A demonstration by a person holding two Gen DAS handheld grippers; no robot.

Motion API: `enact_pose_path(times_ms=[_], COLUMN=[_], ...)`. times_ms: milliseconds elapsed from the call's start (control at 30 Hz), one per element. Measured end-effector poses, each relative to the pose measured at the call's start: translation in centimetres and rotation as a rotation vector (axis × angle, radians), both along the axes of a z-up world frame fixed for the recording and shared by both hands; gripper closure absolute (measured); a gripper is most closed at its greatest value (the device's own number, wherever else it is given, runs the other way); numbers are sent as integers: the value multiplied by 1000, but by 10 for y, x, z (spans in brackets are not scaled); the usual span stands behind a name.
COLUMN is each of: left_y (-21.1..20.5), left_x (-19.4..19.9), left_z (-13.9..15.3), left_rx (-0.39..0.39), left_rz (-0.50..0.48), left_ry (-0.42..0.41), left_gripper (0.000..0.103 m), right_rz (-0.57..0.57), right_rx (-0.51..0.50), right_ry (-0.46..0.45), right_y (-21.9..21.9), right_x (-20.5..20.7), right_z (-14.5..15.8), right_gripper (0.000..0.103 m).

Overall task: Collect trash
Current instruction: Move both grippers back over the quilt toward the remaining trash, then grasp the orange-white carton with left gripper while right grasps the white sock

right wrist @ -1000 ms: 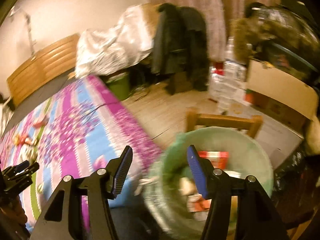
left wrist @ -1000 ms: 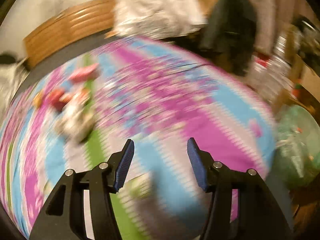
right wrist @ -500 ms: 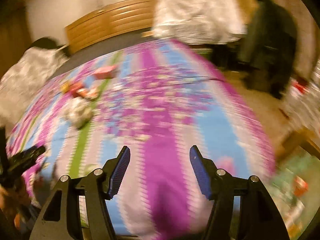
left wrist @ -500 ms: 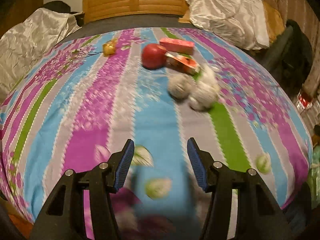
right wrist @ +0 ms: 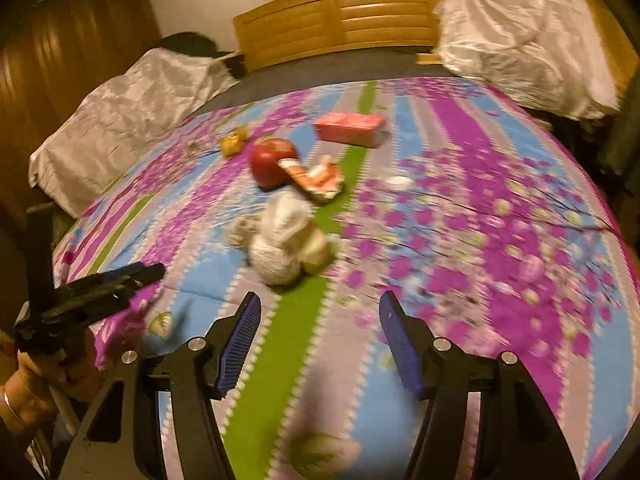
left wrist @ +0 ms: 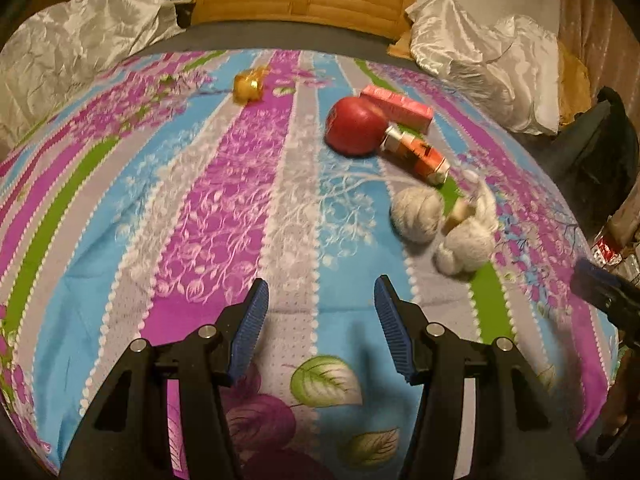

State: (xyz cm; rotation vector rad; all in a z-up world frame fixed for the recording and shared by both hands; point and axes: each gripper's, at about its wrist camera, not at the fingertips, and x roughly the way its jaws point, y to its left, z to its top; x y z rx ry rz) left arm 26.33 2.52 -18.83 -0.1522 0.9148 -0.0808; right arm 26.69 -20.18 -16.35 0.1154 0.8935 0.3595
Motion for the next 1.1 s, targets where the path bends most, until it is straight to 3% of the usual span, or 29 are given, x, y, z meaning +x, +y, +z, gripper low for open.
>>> enact_pose_path(times_ms=[133,367,733,800,833,1000,1100], left_y=[6,19,22,20,18,14,11], left_x=[-1,3,2,1,1,-3,-3], left_z=[-3,-7,-19,-19,-18,-12,-3], left_rx=[10,-23,-37,-30,-25,-7,-35], left_rz=[8,49,62,54,50,33,30], left_ry=[2,12,44,40,39,22,11], left_gripper=[50,50,50,50,50,50,50], right_rz=[52,64,-17,-46,-60,-65,-96], right_rx=[5,58,73,77,95,120,169], right_ry=[5,43,110,120,121,100,103], right_y=[21,41,53,53,50,32,7], right_x=[11,28,64,70,71,49,22], right_z=[-6,-22,-50,-57,-58,-43,-31], right_gripper=[40,51,53,66,68,73,73])
